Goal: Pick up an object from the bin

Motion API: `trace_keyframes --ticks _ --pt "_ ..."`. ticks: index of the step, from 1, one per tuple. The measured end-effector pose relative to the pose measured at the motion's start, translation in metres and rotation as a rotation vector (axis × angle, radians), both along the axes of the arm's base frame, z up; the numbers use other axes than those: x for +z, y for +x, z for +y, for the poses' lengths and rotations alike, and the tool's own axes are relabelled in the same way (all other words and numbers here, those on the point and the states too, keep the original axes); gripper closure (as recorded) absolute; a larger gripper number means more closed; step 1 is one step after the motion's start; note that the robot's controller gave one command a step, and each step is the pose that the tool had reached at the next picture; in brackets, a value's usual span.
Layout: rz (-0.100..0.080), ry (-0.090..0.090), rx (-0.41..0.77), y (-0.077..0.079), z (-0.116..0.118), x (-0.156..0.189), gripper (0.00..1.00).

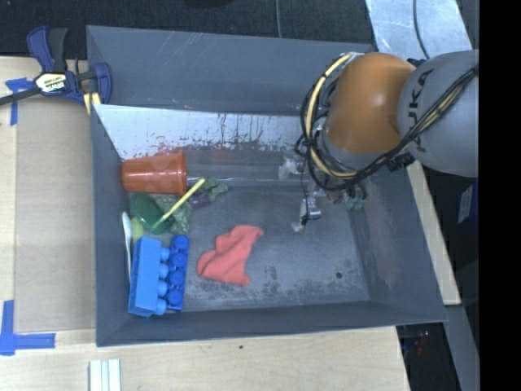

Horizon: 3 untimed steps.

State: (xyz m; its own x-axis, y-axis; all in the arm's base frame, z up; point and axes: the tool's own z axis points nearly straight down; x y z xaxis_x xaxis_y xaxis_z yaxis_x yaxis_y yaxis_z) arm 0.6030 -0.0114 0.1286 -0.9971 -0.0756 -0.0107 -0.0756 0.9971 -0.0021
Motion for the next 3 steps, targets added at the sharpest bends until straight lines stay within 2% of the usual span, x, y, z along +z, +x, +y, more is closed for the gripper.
trace_keyframes --ticks 1,2,3 --pt "0.006 0.000 0.304 -0.024 0.066 -0.019 0.00" --pt "-0.002 -0.011 0.387 -0.029 0.067 -0.060 0.00" --pt "-0.005 -0.003 0.602 -0.039 0.110 -0.057 1.00"
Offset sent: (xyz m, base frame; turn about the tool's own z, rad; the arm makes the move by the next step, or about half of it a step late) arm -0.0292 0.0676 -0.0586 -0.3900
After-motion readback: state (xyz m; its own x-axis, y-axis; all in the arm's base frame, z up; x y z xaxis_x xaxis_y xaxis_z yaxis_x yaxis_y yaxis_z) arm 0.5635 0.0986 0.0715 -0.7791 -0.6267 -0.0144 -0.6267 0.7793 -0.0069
